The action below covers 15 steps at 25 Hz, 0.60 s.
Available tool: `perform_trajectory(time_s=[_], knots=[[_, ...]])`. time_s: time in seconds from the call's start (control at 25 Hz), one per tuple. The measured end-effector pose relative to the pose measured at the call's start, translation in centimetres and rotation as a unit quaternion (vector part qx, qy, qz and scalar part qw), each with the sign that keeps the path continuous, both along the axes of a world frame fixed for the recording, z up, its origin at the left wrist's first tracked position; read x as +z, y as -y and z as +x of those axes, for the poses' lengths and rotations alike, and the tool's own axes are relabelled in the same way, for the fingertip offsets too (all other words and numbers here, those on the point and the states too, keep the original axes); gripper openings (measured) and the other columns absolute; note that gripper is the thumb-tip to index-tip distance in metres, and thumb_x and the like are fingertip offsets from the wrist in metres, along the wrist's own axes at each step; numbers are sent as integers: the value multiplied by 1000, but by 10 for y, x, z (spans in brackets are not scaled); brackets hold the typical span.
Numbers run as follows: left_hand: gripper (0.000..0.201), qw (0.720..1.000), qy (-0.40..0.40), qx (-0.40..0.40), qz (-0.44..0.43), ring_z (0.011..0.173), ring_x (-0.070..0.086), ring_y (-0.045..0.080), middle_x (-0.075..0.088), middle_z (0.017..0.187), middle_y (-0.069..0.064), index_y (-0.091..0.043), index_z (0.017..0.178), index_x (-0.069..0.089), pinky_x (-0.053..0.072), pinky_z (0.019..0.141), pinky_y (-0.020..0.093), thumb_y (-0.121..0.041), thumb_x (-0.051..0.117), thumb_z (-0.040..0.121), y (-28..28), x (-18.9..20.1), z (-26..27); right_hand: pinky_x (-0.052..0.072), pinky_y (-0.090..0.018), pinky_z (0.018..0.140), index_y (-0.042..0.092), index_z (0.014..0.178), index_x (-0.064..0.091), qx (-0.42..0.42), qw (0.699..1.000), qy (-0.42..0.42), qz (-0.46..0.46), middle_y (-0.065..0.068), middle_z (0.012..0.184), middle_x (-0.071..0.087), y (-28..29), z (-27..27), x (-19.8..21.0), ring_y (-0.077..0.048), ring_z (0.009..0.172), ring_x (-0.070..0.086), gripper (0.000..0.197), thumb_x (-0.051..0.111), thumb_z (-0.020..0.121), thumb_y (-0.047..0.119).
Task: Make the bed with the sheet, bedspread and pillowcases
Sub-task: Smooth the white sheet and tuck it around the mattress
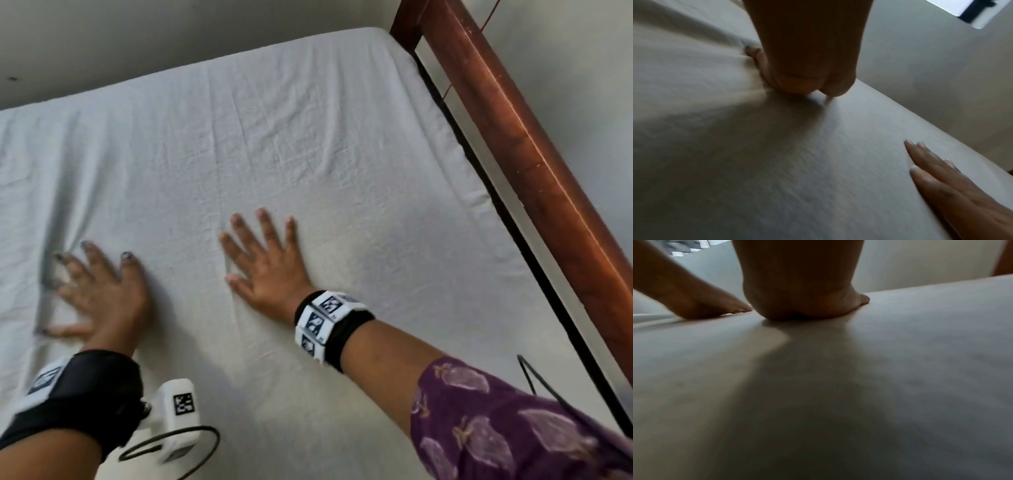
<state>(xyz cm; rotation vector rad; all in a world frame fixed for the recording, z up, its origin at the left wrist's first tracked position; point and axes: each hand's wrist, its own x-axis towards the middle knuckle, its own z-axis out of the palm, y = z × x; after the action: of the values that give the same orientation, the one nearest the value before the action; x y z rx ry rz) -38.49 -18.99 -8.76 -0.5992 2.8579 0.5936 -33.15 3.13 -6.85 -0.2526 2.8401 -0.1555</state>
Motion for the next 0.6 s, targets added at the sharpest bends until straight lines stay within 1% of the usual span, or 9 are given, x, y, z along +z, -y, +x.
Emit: perform_trajectory(time_s=[0.08, 0.12, 0.16, 0.2, 0.28, 0.32, 0.36, 0.48, 0.6], knots=[[78, 999, -25, 32, 11, 145, 13, 42, 15, 158, 16, -26, 149, 14, 12, 110, 70, -75, 15, 88, 27, -14, 0, -5, -63, 111, 29, 152, 1, 52, 999, 2, 4, 3, 161, -10, 6, 3, 7, -30, 145, -16, 65, 23, 97, 56], [83, 998, -25, 52, 19, 142, 22, 44, 24, 154, 19, -26, 146, 18, 19, 108, 70, -80, 15, 84, 31, -16, -1, -3, -61, 113, 28, 153, 3, 45, 999, -5, -9, 4, 161, -8, 0, 2, 9, -27, 146, -13, 64, 23, 98, 55], [82, 998, -27, 57, 12, 141, 24, 44, 27, 153, 19, -28, 146, 18, 20, 108, 70, -81, 16, 83, 23, -12, -1, 1, -59, 114, 26, 153, 8, 4, 999, -27, -32, 3, 161, -3, -12, -1, 9, -26, 147, -8, 64, 24, 98, 54], [77, 999, -33, 35, -10, 144, 19, 41, 23, 156, 17, -30, 147, 18, 15, 108, 71, -77, 20, 86, 1, -3, 1, 6, -59, 114, 23, 153, 16, -70, 994, -66, -59, 0, 161, 5, -31, -2, 9, -26, 148, 1, 64, 25, 97, 52], [68, 995, -46, -88, -6, 149, 1, 29, 4, 162, 8, -27, 152, 16, -2, 108, 66, -59, 31, 95, -54, 18, 12, 12, -59, 113, 14, 149, 31, -228, 959, -143, -90, -7, 157, 23, -86, -2, 10, -33, 145, 19, 65, 27, 93, 49], [67, 988, -54, -143, 11, 149, -5, 24, -1, 163, 4, -27, 153, 16, -6, 109, 63, -55, 34, 95, -85, 29, 20, 11, -59, 112, 12, 147, 33, -285, 942, -160, -75, -9, 156, 26, -119, 0, 10, -36, 144, 21, 66, 25, 93, 49], [69, 981, -58, -183, 31, 149, -7, 20, -4, 163, 1, -28, 154, 15, -9, 110, 61, -55, 32, 93, -115, 37, 31, 7, -58, 113, 11, 148, 30, -330, 931, -147, -57, -9, 157, 23, -152, 4, 10, -36, 145, 17, 68, 23, 93, 50], [74, 962, -21, -264, 69, 148, -15, 15, -12, 162, -4, -34, 153, 5, -16, 111, 54, -61, 23, 87, -177, 40, 62, -2, -56, 115, 17, 153, 6, -411, 911, -35, 7, 0, 161, 0, -228, 26, 9, -26, 148, -2, 66, 17, 98, 51], [76, 958, 33, -274, 79, 147, -20, 14, -17, 161, -6, -34, 153, 2, -22, 110, 53, -63, 19, 85, -199, 30, 79, 0, -52, 116, 17, 153, 2, -421, 907, -22, -6, 3, 161, -2, -260, 47, 6, -18, 148, -2, 64, 20, 101, 48]])
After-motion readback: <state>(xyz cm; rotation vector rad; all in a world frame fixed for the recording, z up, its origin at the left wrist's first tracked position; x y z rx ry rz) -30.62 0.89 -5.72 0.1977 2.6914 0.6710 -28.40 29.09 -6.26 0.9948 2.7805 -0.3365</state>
